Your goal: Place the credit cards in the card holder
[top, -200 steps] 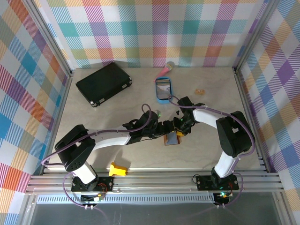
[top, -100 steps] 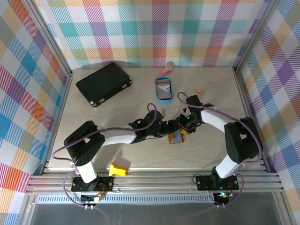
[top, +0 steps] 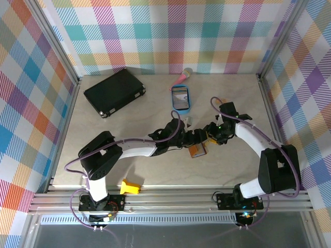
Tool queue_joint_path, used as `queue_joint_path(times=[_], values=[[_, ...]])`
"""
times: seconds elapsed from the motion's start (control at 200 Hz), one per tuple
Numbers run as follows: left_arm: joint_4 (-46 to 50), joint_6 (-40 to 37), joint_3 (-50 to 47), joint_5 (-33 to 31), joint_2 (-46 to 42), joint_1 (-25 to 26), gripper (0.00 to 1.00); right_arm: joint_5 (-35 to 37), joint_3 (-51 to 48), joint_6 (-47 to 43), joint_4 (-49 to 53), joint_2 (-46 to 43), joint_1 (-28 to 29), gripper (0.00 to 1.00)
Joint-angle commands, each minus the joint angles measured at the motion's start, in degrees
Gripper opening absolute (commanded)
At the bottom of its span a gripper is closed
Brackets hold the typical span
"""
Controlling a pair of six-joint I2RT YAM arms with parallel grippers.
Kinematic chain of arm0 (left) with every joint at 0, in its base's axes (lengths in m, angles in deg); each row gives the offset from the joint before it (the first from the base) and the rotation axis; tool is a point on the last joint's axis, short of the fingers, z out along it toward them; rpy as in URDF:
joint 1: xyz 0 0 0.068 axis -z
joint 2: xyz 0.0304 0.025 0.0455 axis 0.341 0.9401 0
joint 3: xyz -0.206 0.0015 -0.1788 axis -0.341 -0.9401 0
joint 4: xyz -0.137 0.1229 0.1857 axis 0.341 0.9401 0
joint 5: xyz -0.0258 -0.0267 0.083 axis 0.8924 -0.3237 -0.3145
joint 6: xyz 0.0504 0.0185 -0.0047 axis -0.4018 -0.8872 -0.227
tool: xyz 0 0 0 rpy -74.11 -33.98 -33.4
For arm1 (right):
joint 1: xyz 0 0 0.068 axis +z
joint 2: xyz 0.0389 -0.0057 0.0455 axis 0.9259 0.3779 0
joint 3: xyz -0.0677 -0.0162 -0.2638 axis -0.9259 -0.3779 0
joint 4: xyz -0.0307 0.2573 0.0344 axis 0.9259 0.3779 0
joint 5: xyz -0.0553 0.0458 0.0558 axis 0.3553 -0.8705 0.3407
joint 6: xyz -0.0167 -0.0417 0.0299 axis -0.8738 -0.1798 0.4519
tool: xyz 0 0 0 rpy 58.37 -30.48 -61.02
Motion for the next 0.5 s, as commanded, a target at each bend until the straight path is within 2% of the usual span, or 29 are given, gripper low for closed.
queue_joint_path(times=[0.0, 0.495], values=[[6.87, -1.42, -0.38, -1.58, 4.18, -0.41, 0.71, -0.93, 0.58, -4.72, 3.27, -1.95, -2.21, 0.50], [-3.05, -1.80, 3.50, 1.40, 14.31, -0.41, 0.70, -2.49, 0.63, -6.41, 3.20, -1.48, -4.52, 0.50]])
